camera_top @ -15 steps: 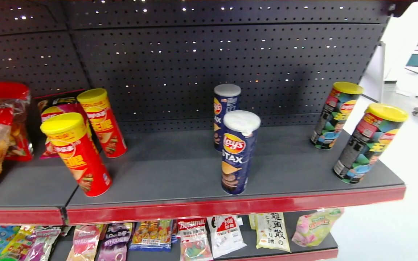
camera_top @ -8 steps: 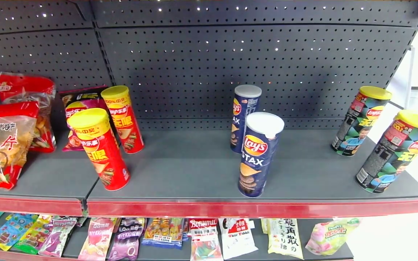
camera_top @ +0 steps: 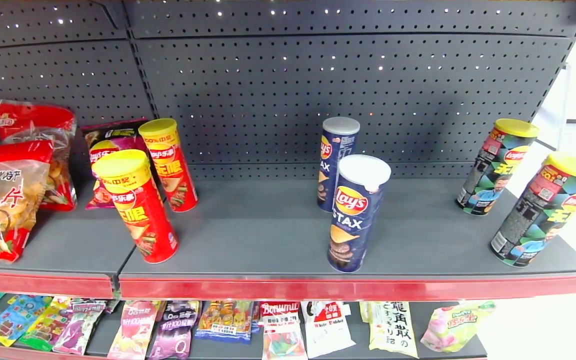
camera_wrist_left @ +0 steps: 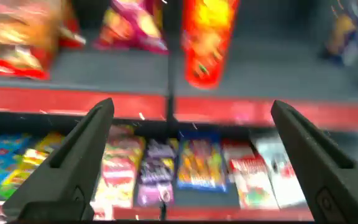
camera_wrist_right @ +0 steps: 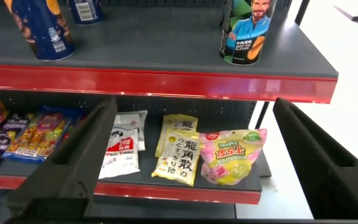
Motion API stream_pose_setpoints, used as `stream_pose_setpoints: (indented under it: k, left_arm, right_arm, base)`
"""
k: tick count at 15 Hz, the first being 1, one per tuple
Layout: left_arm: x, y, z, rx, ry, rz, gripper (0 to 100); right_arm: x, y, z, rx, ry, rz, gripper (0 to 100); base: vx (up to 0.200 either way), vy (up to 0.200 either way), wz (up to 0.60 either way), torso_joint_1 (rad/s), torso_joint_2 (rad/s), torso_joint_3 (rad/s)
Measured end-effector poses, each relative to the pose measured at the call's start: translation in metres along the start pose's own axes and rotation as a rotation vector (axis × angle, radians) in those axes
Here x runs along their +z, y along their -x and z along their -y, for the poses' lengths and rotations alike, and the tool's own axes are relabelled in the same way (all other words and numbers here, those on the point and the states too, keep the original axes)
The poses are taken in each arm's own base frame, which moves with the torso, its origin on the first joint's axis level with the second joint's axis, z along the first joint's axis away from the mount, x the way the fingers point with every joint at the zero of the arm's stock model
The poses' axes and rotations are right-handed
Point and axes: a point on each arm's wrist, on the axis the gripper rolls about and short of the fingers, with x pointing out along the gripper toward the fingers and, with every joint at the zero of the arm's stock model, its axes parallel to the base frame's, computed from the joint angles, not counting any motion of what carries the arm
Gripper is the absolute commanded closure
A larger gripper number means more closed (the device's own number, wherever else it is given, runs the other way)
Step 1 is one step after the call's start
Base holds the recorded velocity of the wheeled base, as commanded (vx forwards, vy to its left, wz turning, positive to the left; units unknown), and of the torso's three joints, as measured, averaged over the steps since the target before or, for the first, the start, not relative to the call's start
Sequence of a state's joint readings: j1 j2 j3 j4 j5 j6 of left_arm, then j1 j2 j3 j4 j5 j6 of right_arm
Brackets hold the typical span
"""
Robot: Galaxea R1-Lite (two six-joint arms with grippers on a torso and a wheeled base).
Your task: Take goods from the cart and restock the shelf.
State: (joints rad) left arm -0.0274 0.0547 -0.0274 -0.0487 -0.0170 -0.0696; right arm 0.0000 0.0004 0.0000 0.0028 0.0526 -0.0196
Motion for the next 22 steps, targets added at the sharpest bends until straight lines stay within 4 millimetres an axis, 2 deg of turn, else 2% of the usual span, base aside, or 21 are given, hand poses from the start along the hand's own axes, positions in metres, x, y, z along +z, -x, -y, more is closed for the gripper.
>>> stream_pose_setpoints:
  k: [2,4,6,8,10,14,18,22]
  left_arm:
    - [-0.007,0.000,0.000,0.009,-0.011,-0.017,0]
    - [-0.012,0.002,-0.001,0.075,-0.015,-0.028,0]
    - [-0.013,0.002,-0.001,0.076,-0.026,-0.021,0]
    - [-0.013,0.002,-0.001,0.075,-0.033,-0.020,0]
    - [-0.014,0.003,-0.001,0.075,-0.033,-0.019,0]
    - [-0.014,0.003,-0.001,0.074,-0.034,-0.019,0]
    - [-0.014,0.003,-0.001,0.074,-0.034,-0.018,0]
    - [-0.014,0.003,-0.001,0.074,-0.034,-0.018,0]
  right_arm:
    - [0.004,0.001,-0.001,0.030,-0.003,0.017,0]
    - [0.029,0.005,-0.001,0.087,-0.027,0.075,0]
    - [0.066,0.006,-0.002,0.183,-0.007,0.118,0]
    - [0.086,-0.005,-0.002,0.229,0.043,0.075,0]
    - [0.103,-0.025,-0.001,0.253,0.056,-0.007,0]
    - [0.126,-0.087,-0.007,0.371,0.054,-0.173,0]
    - [0.121,-0.142,-0.027,0.491,0.046,-0.286,0]
    - [0.114,-0.177,-0.051,0.599,0.047,-0.292,0]
  base:
    - [0.000,0.000,0.00,0.000,0.00,0.000]
    - [0.000,0.000,0.00,0.000,0.00,0.000]
    - [0.000,0.000,0.00,0.000,0.00,0.000]
    - [0.000,0.000,0.00,0.000,0.00,0.000]
    - [0.000,0.000,0.00,0.000,0.00,0.000]
    - [0.000,0.000,0.00,0.000,0.00,0.000]
    - [0.000,0.000,0.00,0.000,0.00,0.000]
    - [0.000,0.000,0.00,0.000,0.00,0.000]
